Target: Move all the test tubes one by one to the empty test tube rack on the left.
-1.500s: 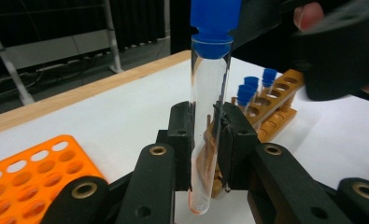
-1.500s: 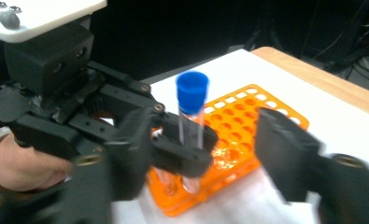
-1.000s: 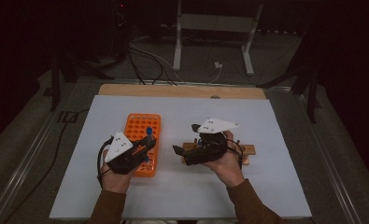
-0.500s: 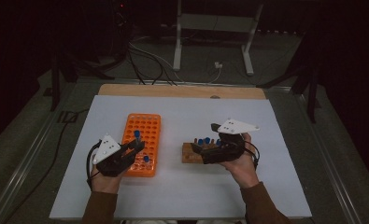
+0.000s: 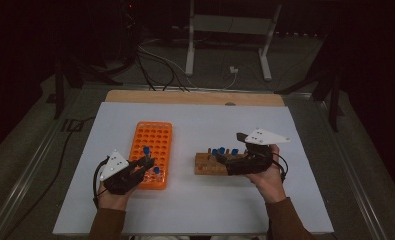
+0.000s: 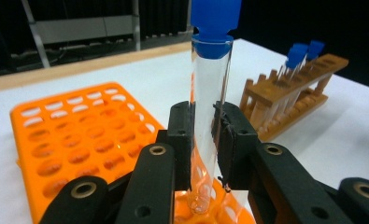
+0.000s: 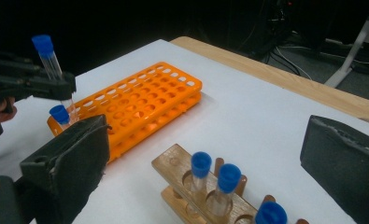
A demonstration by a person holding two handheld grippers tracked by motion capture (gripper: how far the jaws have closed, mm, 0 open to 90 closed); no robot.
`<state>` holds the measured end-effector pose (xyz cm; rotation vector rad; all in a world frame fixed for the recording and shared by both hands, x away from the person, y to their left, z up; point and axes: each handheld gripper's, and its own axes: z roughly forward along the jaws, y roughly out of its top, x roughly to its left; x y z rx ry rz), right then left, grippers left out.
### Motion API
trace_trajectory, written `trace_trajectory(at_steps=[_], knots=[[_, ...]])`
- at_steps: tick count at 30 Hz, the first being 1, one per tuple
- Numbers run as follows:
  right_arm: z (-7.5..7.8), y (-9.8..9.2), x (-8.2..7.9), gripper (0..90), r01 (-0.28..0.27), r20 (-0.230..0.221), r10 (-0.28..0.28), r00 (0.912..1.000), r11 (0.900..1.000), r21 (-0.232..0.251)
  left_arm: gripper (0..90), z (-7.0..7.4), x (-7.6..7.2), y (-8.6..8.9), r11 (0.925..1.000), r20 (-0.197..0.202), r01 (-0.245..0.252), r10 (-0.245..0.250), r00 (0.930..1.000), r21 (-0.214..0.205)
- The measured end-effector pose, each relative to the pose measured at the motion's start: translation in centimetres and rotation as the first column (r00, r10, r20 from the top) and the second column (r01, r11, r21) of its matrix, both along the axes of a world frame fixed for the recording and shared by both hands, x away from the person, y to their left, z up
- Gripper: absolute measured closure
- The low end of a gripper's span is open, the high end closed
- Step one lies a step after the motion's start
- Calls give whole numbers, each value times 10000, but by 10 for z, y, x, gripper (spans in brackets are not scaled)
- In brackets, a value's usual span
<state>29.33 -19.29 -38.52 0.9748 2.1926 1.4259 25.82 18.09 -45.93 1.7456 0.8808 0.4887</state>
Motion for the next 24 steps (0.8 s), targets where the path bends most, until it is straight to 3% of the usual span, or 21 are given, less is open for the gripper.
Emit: trace_trajectory(at_steps=[9,15,24], knots=[[-3,-13,-3,16,231,-24,-231,9997,9997,47,772,-12,-1,-1,9998,-280,-164,166,9995,70],[-5,-25,-4,16,428,-53,-428,9991,9990,112,772,-20,-2,-1,10000,-562,-21,20,9984,-21],[-11,-39,-5,17,705,-138,-702,9974,9971,272,772,-30,-3,-6,9974,-881,111,-49,9961,708]])
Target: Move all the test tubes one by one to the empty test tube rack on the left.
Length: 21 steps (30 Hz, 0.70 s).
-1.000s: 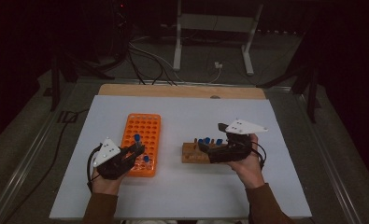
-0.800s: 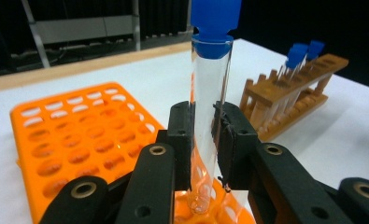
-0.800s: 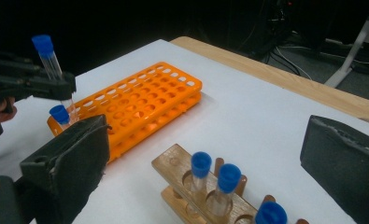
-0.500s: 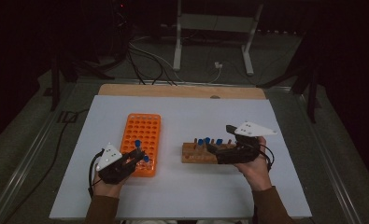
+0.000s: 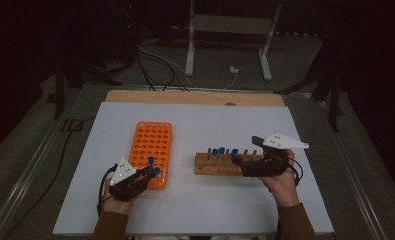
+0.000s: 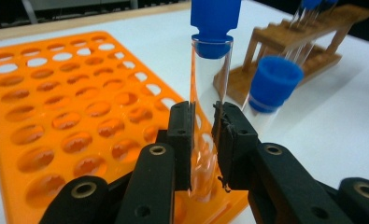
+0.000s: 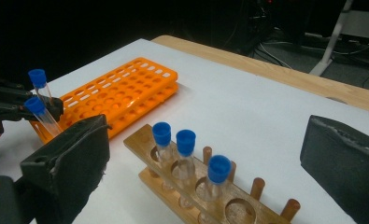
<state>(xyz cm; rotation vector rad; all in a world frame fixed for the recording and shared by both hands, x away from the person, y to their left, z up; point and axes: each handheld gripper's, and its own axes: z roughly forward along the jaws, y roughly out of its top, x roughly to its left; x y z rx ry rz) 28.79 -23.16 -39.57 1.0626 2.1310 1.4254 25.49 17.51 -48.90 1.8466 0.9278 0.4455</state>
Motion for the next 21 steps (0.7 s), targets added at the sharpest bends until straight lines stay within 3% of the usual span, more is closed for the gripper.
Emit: trace_trajectory(at_steps=[5,12,21], knots=[[-3,-4,-1,17,72,-29,-71,10000,10000,49,773,-2,-1,-1,9994,-213,86,-79,9997,324],[-5,-8,-1,17,170,-92,-169,9998,9998,63,773,-3,-2,2,9992,-645,39,-13,9979,400],[-7,-6,-1,17,112,-109,-112,9999,9999,25,775,-5,-2,0,9969,-765,121,-61,9970,780]])
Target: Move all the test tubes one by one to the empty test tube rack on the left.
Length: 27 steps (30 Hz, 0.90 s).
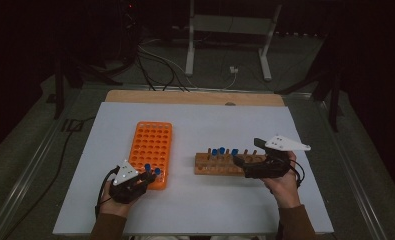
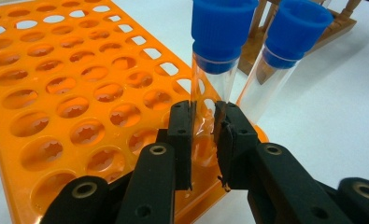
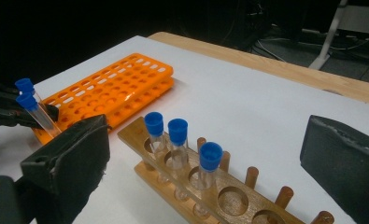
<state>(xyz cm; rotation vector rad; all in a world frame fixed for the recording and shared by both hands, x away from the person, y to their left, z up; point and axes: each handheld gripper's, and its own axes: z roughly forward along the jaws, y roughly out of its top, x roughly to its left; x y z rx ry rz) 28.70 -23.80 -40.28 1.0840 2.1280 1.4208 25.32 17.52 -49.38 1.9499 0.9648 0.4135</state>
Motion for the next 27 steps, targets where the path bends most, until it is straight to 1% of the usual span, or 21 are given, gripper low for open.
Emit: trace_trajectory(at_steps=[6,11,17,21,22,23,24,26,27], knots=[[-1,0,0,18,-12,-26,12,10000,10000,-10,775,0,-2,-1,9999,92,-10,9,10000,111],[-2,1,0,18,-7,-42,7,10000,10000,12,771,0,-5,-3,9993,234,99,-107,9997,364],[-2,3,1,18,-42,-39,42,10000,10000,-8,765,0,-5,-3,9994,211,108,-116,9997,336],[-3,4,1,18,-57,-55,57,10000,10000,-8,753,0,-4,-3,9997,139,128,-131,9998,230],[-3,4,1,18,-66,-51,66,10000,10000,-9,743,1,-4,-3,9997,115,114,-116,9999,192],[-3,4,1,18,-67,-50,67,10000,10000,-9,712,1,-4,-1,9998,108,-8,6,9999,200],[-3,4,1,18,-64,-51,64,10000,10000,0,661,1,-4,-1,9998,87,-65,64,9999,174],[-3,3,2,18,-70,-53,70,10000,10000,3,605,2,-3,1,10000,55,-88,88,9999,-37],[-3,3,2,18,-69,-55,69,10000,10000,3,585,3,-4,2,9999,93,-128,128,9999,-56]])
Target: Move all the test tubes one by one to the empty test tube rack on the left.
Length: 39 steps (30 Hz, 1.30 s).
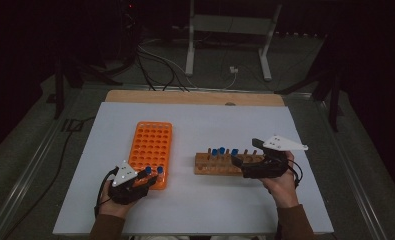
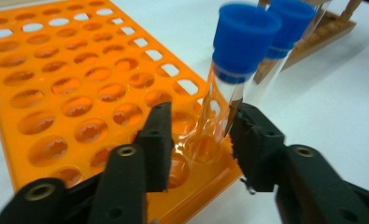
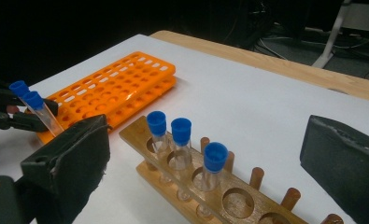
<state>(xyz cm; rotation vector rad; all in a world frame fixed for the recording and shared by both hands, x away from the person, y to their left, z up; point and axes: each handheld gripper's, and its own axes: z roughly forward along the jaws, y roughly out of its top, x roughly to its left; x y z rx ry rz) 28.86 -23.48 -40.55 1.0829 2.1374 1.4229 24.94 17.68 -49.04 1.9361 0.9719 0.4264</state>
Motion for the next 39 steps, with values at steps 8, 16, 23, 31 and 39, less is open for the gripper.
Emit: trace_trajectory(at_steps=[8,16,23,31,39], knots=[[0,-3,0,18,71,12,-71,10000,10000,68,318,7,-3,1,9996,285,-65,73,9996,-283],[-2,-7,3,18,270,1,-270,9996,9996,-90,133,17,-8,9,9979,741,-214,259,9969,-612],[-13,-6,10,47,391,-206,-400,9990,9984,-418,4,21,-7,20,9929,809,-825,895,9927,-858],[-20,-1,12,65,427,-203,-443,9988,9963,-746,4,26,-6,28,9860,941,-1214,1324,9867,-1143],[-24,2,13,109,373,-234,-391,9990,9965,-746,4,31,-3,37,9787,961,-1483,1628,9820,-1422]])
